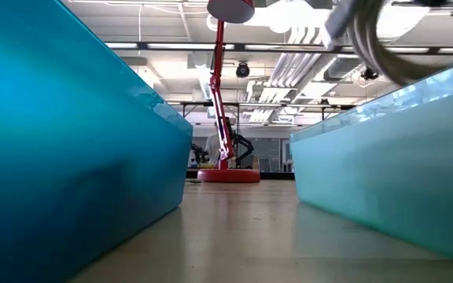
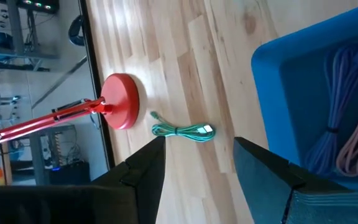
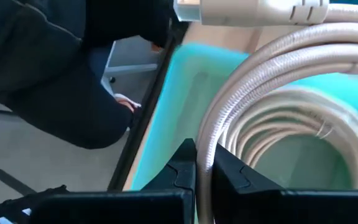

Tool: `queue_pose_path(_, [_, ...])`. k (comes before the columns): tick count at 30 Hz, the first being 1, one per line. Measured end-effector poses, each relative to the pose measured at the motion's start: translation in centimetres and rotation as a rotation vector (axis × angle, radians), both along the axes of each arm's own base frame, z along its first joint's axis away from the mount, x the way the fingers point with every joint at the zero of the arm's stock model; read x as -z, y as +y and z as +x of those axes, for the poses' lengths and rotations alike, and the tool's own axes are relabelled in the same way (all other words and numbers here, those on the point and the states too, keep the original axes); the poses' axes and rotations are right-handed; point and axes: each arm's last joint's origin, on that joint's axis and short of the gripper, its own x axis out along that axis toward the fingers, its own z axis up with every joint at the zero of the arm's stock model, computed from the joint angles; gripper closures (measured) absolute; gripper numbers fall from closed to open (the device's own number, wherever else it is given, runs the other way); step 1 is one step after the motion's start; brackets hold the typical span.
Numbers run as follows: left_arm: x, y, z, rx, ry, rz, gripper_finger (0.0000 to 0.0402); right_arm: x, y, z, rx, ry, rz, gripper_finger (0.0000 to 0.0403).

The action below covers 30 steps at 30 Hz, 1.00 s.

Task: Pick & Place USB Port
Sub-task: Put the white USB cable into the green bin, then put the green charger cable into the blue bin

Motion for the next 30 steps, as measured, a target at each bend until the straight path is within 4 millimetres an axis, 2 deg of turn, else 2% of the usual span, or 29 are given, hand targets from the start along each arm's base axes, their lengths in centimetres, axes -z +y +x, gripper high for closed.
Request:
queue_pose_path(7, [0.0,0.0,0.0,-0.014,-0.004,-0.013,0.0220,5.0,-1.4,0.1,0.015,0.025,0.088,0.0393])
queue_pose_path(14, [0.0,0.0,0.0,-0.035,-0.012,-0.034,0.0220,8.2,-3.5,-0.3,0.103,0.091,0.083,0.0394])
queue_pose_path(18, [0.1,0.0,0.0,-0.048,-0.002,-0.063,0.0220,8.9,-4.0,-0.2,0.164,0.114,0.149,0.0382])
queue_pose_path(22, [0.1,-0.2,-0.2,-0.049,0.000,-0.072,0.0220,9.2,-4.1,-0.2,0.229,0.136,0.177,0.0338])
queue_pose_path(30, [0.2,-0.3,-0.3,-0.050,0.040,-0.116,0.0220,8.5,-3.7,0.4,0.214,0.077,0.263,0.0258])
